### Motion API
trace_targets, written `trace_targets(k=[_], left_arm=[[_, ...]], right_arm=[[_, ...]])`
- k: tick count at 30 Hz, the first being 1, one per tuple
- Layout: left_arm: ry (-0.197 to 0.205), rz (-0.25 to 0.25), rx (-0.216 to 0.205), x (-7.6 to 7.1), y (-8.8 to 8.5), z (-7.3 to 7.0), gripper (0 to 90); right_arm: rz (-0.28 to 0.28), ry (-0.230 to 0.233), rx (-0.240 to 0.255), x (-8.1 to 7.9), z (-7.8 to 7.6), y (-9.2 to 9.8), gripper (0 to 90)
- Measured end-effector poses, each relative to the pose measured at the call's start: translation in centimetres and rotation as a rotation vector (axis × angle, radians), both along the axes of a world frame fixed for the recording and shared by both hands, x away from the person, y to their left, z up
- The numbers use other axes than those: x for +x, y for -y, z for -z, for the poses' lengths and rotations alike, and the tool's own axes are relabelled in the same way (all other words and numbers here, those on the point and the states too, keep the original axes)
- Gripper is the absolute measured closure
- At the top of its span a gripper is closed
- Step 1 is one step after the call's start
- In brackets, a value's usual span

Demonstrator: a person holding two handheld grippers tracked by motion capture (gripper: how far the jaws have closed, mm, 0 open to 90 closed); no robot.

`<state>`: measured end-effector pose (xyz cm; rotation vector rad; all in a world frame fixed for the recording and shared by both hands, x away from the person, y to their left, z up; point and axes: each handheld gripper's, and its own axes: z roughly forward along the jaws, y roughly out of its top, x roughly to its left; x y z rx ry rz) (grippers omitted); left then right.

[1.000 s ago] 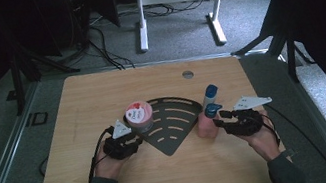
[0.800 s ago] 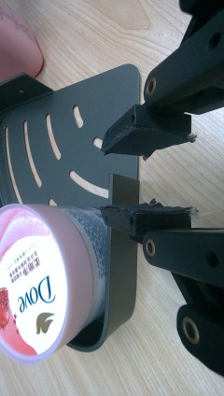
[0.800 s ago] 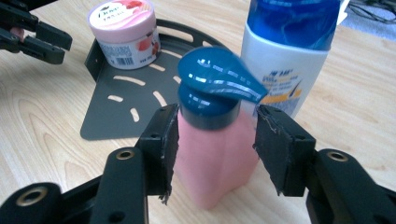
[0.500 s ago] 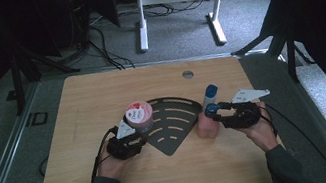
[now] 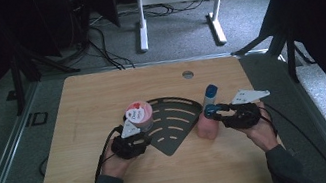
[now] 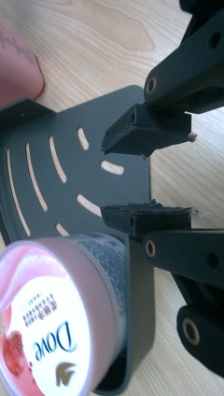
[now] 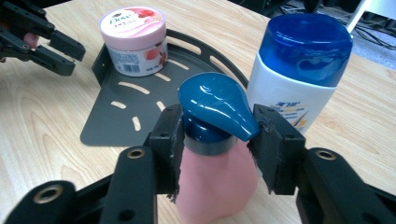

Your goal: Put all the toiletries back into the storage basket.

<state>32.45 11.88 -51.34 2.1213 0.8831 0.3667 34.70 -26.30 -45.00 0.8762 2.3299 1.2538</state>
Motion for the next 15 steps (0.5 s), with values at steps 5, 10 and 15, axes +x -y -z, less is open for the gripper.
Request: trace_targets(k=[5,10,15], left_arm=[[0.004,0.023,-0.011,0.1,0.7,-0.4,62.8],[0.012,0.053,-0.020,0.2,1.7,-0.9,62.4],[0.018,0.085,-0.029,0.4,2.9,-1.6,61.0]], right_arm=[[-0.006,-0.003,0.012,-0.2,0.1,0.2,58.8],[-0.020,-0.003,0.016,-0.5,0.2,0.3,62.3],[-0.025,-0.004,0.013,-0.6,0.2,0.4,64.5]])
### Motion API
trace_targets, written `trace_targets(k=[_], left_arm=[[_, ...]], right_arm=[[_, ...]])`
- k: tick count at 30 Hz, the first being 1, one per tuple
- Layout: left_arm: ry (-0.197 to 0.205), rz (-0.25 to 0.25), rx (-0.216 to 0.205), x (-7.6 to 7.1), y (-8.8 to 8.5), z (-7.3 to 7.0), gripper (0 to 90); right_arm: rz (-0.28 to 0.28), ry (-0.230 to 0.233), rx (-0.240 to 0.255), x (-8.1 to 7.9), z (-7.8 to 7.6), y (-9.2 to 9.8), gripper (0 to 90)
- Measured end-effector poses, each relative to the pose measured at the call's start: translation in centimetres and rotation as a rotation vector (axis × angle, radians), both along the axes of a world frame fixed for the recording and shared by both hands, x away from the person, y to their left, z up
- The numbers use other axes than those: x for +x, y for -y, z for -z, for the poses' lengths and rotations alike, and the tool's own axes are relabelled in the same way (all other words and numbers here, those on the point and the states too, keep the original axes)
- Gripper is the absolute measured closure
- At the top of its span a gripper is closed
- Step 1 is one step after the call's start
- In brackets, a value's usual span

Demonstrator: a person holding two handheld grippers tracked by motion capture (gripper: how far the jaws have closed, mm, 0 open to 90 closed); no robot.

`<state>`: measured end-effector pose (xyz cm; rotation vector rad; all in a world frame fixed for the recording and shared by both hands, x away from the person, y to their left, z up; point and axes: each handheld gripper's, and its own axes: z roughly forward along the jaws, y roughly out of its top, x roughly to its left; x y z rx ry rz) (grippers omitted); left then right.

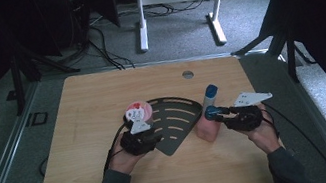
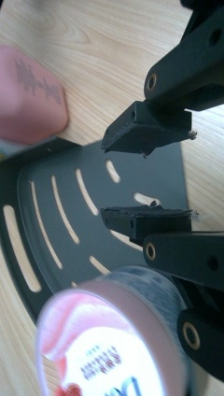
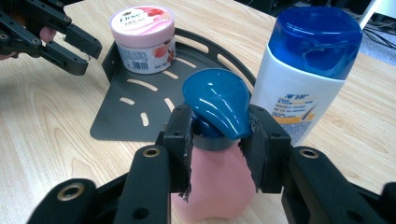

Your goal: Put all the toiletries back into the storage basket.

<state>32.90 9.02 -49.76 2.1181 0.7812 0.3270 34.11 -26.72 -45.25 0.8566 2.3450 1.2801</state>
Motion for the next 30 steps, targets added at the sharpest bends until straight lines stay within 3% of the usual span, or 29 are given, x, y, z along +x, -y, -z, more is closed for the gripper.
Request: trace_targets(k=[11,22,30], left_arm=[[0.011,0.055,-0.003,1.1,2.5,-1.3,59.0],[0.011,0.064,-0.010,1.8,4.0,-2.1,57.0],[0.013,0.081,-0.008,2.1,5.0,-2.6,56.0]], right_arm=[[0.009,-0.013,0.006,0.0,0.5,0.4,59.4],[0.030,-0.038,0.001,-0.2,1.8,0.5,51.6],[0.036,-0.066,-0.004,-0.5,3.1,0.8,50.9]])
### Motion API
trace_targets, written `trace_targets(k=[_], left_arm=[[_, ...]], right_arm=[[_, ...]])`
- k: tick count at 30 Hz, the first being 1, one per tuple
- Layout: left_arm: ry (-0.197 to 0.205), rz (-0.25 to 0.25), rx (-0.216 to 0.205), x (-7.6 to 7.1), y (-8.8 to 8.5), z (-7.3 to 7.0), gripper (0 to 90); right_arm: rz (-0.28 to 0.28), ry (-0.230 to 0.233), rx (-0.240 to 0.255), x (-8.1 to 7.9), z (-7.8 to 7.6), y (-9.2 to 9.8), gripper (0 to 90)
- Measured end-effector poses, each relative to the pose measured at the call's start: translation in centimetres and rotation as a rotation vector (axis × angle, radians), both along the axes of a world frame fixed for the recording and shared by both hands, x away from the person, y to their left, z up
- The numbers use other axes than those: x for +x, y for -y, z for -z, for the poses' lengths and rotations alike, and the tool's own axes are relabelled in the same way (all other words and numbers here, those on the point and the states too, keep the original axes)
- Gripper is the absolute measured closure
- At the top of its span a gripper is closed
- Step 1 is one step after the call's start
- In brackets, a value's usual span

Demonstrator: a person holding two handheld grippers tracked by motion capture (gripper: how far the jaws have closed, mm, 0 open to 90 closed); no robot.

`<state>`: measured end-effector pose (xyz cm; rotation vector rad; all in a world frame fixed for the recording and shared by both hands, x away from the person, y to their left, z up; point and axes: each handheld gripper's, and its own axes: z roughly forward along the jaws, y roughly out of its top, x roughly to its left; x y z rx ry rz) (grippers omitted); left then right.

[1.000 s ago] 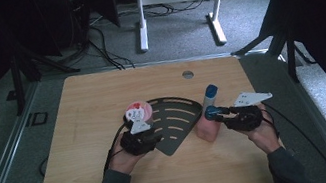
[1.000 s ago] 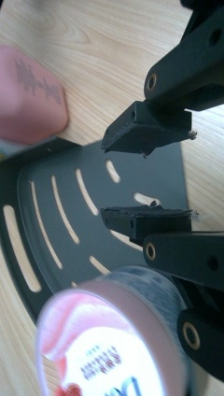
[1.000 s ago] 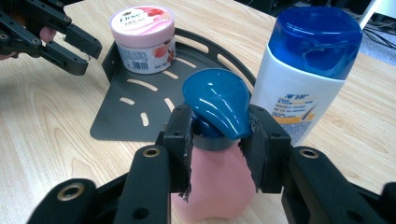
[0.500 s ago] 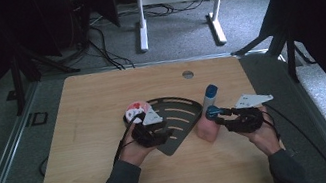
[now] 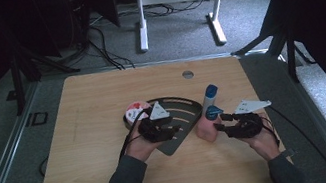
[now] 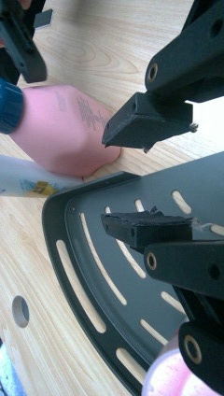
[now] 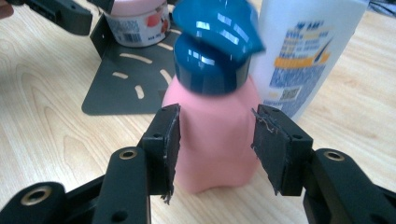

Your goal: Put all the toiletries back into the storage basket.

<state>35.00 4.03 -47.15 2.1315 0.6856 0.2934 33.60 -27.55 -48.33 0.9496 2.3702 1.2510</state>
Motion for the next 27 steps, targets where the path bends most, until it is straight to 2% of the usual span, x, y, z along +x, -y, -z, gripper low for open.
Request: trace_targets(k=[6,17,27], left_arm=[[0.011,0.016,0.014,0.2,0.8,-0.3,56.0],[0.025,0.031,0.016,0.5,2.1,-1.1,56.8],[0.027,0.038,0.029,0.9,3.1,-1.5,57.1]], right_arm=[[0.001,-0.025,-0.001,-0.3,1.3,0.3,52.0],[0.004,-0.039,0.013,-0.9,2.2,0.7,59.1],[0.007,-0.066,-0.014,-1.2,3.4,1.3,64.3]])
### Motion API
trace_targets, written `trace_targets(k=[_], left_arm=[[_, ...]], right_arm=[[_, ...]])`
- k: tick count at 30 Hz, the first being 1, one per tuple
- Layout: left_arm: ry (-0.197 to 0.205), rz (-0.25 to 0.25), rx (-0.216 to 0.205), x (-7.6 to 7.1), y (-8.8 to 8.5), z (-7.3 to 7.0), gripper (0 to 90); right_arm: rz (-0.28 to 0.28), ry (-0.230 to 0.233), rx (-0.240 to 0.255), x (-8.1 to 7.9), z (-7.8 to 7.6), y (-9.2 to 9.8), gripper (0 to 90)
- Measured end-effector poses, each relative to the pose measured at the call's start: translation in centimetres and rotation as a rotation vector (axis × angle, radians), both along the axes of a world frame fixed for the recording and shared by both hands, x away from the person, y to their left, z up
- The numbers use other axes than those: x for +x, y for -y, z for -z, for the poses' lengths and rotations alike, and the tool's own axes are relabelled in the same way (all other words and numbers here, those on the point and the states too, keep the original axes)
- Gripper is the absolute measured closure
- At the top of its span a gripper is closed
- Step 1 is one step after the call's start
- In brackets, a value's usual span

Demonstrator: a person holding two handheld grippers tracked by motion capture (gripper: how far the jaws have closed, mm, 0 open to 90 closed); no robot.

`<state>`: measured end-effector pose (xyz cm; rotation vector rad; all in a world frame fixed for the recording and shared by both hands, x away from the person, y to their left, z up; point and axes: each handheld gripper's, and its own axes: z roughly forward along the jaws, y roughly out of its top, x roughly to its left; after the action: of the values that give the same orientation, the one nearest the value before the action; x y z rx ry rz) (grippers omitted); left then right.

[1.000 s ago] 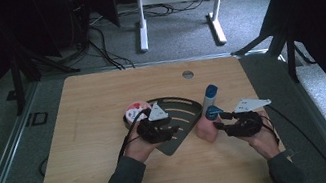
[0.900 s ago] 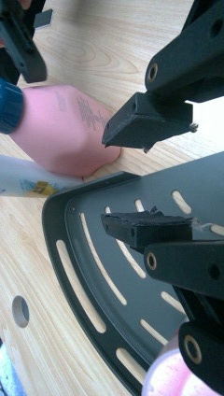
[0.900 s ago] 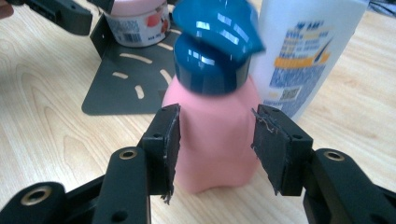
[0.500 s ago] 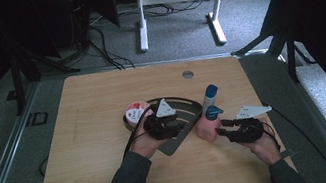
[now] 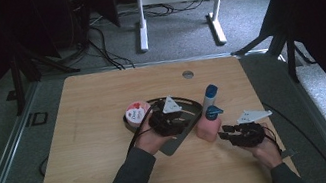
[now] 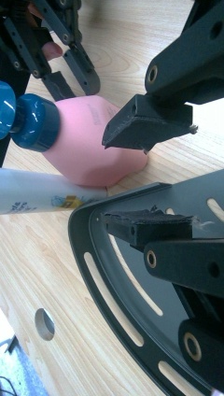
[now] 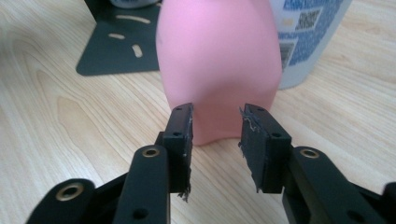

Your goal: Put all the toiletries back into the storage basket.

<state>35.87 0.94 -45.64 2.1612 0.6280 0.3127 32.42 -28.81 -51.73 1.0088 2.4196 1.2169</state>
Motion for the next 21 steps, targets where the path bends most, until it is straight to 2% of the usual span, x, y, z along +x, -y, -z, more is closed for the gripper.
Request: trace_targets(k=[5,13,21], left_arm=[[0.001,0.011,0.007,0.2,0.7,-0.2,57.1],[-0.004,0.019,0.029,0.3,1.9,-0.2,56.9],[0.001,0.022,0.029,0.4,3.0,-0.4,56.2]], right_arm=[[0.003,-0.007,-0.040,0.0,0.6,-0.2,66.8],[0.015,-0.015,-0.078,0.2,1.5,-0.4,72.7],[0.037,-0.021,-0.116,0.4,2.3,-0.5,79.0]])
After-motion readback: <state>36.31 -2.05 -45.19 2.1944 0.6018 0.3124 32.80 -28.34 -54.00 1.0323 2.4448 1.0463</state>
